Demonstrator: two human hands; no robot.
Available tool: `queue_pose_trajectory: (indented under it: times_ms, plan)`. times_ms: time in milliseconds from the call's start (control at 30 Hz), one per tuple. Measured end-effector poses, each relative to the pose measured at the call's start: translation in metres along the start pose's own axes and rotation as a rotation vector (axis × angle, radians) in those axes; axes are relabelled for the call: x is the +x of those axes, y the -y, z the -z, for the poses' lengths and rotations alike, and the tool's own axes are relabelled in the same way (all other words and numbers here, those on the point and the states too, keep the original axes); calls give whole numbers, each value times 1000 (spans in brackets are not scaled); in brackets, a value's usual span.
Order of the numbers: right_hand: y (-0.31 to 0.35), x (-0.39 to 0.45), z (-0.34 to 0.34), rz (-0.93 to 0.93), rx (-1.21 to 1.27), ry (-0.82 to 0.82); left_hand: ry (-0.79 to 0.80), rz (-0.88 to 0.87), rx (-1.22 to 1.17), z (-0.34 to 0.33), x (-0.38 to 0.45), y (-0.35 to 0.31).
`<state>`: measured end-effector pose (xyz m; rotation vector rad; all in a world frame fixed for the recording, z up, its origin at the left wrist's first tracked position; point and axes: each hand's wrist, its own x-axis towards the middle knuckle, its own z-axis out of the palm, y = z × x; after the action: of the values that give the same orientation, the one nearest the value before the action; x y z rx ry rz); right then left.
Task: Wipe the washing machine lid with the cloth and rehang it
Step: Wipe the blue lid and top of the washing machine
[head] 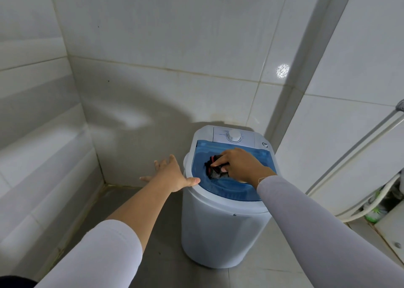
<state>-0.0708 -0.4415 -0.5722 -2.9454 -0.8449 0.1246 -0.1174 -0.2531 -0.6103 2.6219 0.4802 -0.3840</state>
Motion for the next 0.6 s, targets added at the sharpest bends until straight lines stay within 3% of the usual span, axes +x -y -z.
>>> queue_pose_trajectory:
  times_ms: [600]
  plan:
    - [-60,-38,0,-188,94,-51,-57,-1,72,-3,5,-1]
